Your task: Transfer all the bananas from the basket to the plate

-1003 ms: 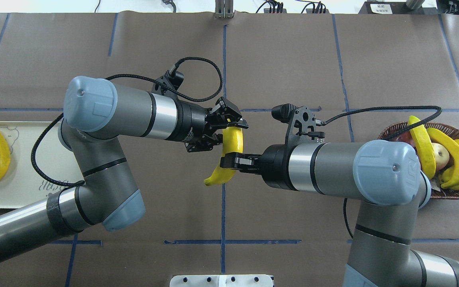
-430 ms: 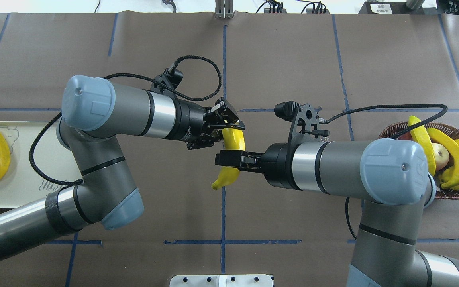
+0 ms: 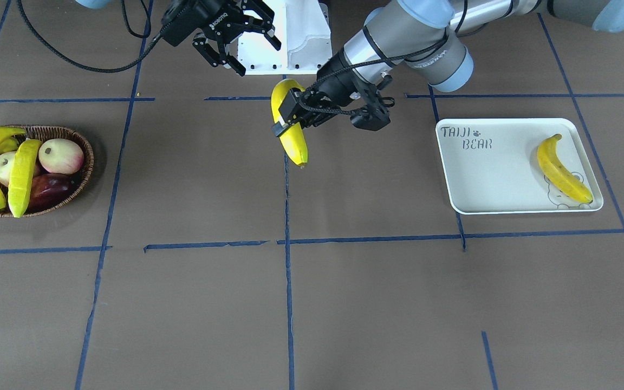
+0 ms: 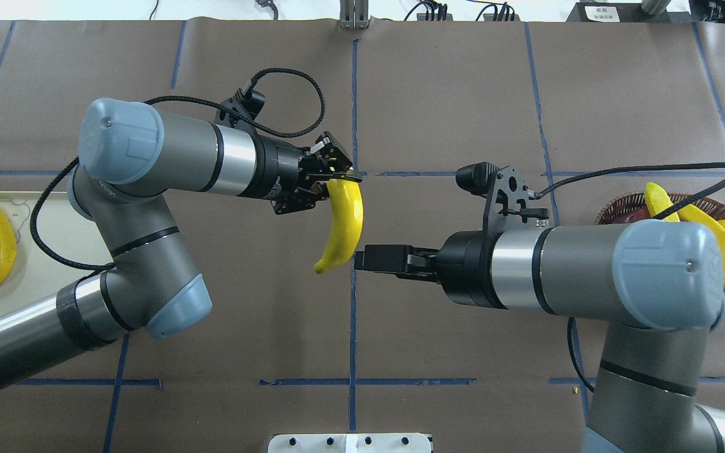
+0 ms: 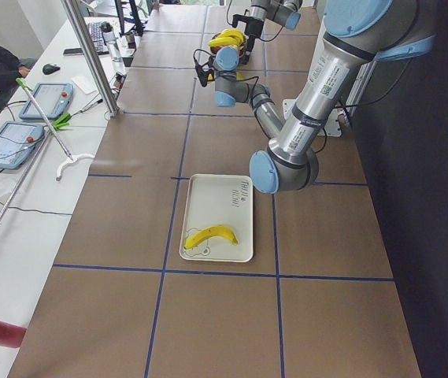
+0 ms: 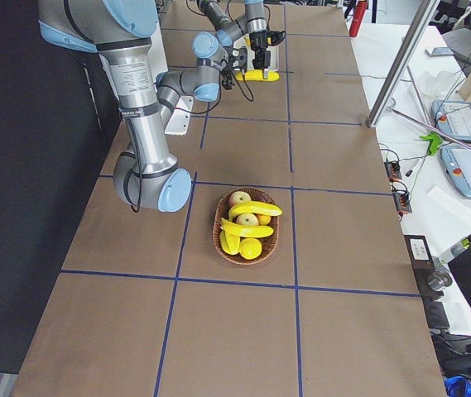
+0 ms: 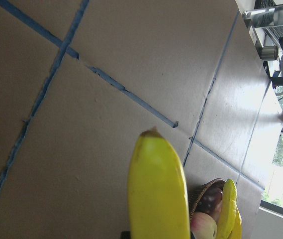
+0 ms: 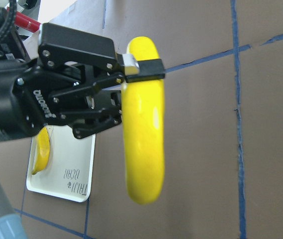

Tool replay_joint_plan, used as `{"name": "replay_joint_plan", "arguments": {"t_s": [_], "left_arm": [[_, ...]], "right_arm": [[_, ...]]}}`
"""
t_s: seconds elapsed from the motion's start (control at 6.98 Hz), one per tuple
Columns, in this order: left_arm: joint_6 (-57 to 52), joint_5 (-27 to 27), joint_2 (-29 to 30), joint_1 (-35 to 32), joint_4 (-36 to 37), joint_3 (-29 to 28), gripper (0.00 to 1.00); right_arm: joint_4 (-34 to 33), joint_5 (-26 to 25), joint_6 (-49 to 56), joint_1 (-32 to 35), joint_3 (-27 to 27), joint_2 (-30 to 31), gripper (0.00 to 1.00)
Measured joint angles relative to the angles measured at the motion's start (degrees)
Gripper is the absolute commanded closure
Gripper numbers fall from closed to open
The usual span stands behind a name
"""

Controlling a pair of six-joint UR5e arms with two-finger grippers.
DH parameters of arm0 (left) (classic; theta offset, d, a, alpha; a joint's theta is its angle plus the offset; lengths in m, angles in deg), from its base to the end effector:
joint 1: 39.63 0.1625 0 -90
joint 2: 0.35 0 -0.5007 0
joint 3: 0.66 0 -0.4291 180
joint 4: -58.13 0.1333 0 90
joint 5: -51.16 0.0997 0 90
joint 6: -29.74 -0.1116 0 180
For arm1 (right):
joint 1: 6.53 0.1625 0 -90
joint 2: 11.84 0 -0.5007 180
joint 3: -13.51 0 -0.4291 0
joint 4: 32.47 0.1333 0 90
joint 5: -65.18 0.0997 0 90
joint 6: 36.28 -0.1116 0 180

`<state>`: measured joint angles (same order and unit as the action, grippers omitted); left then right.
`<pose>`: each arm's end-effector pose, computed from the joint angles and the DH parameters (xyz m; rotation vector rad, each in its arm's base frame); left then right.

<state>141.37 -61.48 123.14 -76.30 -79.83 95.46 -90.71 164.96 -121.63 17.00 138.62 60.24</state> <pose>0.5187 -0.4989 0.2113 -0.1159 1.5491 -0.5069 -0.4409 -0.3167 0.2068 0.2252 -1.4656 0.1406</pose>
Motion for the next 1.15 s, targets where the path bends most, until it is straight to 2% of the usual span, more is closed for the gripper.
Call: {"name": "replay_joint_plan", "arguments": {"t_s": [0.29, 0.43, 0.57, 0.86, 1.15], "left_arm": [[-6.6, -0.3, -6.4, -4.0, 6.2, 1.5, 1.00], [-12.3, -0.2, -12.5, -5.5, 9.3, 4.6, 1.00], [-18.4, 0.1, -21.1, -6.6, 10.6, 8.4, 1.00], [-29.2, 0.4, -34.3, -9.0, 11.2, 11.9, 1.00], [-38.4, 2.3, -41.4, -11.1, 11.2, 11.2, 1.00]], "right_arm": [[-1.3, 2.8, 0.3, 3.0, 4.2, 7.6, 0.00], [-2.2, 4.9, 1.1, 5.8, 4.6, 11.1, 0.00], [-2.9, 6.1, 2.8, 8.1, 4.7, 14.7, 0.00], [-3.5, 8.5, 9.7, 12.6, 4.0, 21.2, 0.00], [-3.6, 17.0, 19.0, 22.1, 1.6, 24.9, 0.00]]}}
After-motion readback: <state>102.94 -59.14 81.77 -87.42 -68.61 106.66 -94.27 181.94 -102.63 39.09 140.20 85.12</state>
